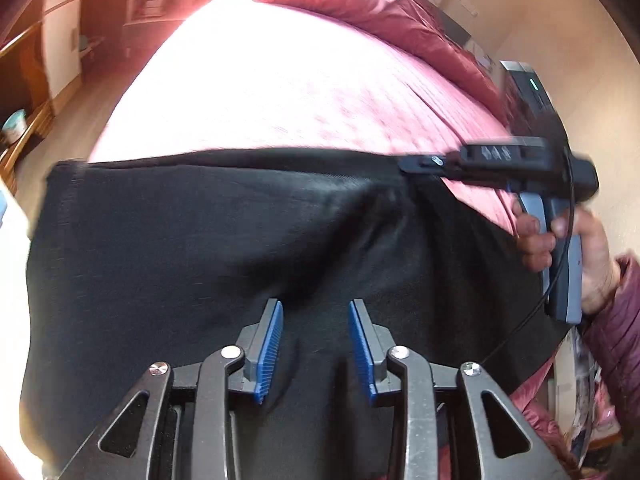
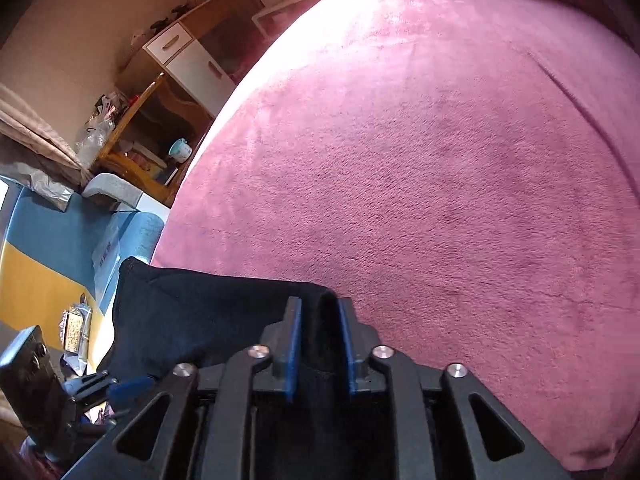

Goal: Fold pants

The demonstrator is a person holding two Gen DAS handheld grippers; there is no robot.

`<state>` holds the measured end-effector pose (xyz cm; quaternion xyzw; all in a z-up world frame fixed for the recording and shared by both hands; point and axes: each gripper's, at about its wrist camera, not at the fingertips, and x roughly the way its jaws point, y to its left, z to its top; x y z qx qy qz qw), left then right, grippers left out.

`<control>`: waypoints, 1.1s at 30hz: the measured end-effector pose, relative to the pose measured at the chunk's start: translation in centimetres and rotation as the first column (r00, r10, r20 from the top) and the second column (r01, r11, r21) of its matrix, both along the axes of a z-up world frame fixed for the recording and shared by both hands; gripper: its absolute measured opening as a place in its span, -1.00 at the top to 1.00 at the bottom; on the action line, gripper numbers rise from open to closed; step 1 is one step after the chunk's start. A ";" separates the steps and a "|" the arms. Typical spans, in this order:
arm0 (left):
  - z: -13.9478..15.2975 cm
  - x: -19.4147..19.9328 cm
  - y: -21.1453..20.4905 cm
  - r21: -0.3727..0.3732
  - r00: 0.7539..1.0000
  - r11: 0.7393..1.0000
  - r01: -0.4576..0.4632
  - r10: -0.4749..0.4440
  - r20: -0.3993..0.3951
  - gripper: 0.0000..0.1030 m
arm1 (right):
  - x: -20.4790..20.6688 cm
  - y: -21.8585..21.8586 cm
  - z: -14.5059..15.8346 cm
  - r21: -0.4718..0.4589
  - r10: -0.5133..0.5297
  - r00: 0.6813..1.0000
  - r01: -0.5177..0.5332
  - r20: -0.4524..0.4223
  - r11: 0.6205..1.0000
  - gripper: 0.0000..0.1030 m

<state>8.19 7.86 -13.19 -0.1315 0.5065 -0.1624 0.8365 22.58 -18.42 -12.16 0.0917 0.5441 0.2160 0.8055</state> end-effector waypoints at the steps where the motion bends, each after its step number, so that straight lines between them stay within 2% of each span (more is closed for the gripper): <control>1: 0.6 -0.3 1.7 -0.016 0.999 0.999 -0.038 0.038 -0.005 0.20 | -0.5 -0.2 0.8 -0.003 -0.010 1.000 0.010 0.020 1.000 0.25; 4: 2.2 -1.6 7.6 -0.045 0.983 0.982 -0.185 0.184 -0.020 0.17 | -2.6 -1.0 2.6 -0.001 -0.025 0.998 0.025 0.063 1.000 0.22; 7: 2.9 -3.2 13.8 -0.031 0.939 0.940 -0.340 0.338 -0.056 0.17 | -5.4 -1.3 3.2 0.030 -0.015 0.997 0.012 0.077 0.999 0.22; 10: 2.5 -5.7 18.7 -0.040 0.890 0.893 -0.448 0.442 -0.111 0.17 | -8.8 -0.9 2.8 0.043 0.012 0.998 -0.015 0.069 0.999 0.22; 14: 0.2 -8.1 21.0 -0.071 0.845 0.856 -0.512 0.488 -0.219 0.17 | -12.6 0.2 1.2 0.045 0.047 0.998 -0.049 0.042 0.998 0.22; 17: -2.0 -8.8 19.9 -0.105 0.831 0.843 -0.528 0.487 -0.269 0.21 | -14.7 0.7 -0.2 0.042 0.058 0.998 -0.058 0.012 0.997 0.22; 21: -3.2 -7.6 16.6 -0.126 0.848 0.860 -0.495 0.445 -0.288 0.22 | -16.7 0.9 -1.2 0.034 0.053 0.999 -0.053 -0.009 0.998 0.22; 24: -3.1 -6.7 14.8 -0.078 0.872 0.890 -0.450 0.418 -0.254 0.57 | -17.2 0.9 -1.2 0.037 0.045 0.999 -0.044 -0.012 0.998 0.22; 25: -2.9 -6.7 14.4 -0.051 0.881 0.899 -0.436 0.414 -0.230 0.82 | -17.4 0.9 -1.3 0.038 0.041 0.999 -0.041 -0.013 0.998 0.22; 26: -2.6 -6.6 14.1 -0.022 0.890 0.907 -0.421 0.409 -0.202 0.88 | -17.3 1.0 -1.3 0.039 0.040 0.999 -0.039 -0.015 0.998 0.22; 29: -0.5 -7.0 14.0 -0.042 0.908 0.910 -0.413 0.408 -0.101 0.89 | -17.7 0.7 -0.9 0.044 0.031 0.999 -0.030 -0.009 0.999 0.22; 31: 0.9 -7.0 14.0 -0.012 0.913 0.914 -0.406 0.406 -0.039 0.89 | -18.1 0.4 -1.0 0.076 0.033 0.999 -0.032 -0.019 0.997 0.22; 33: 0.4 -6.5 14.2 0.022 0.917 0.918 -0.396 0.396 -0.049 0.88 | -18.4 0.6 -1.6 0.066 0.050 0.998 -0.047 -0.032 0.997 0.22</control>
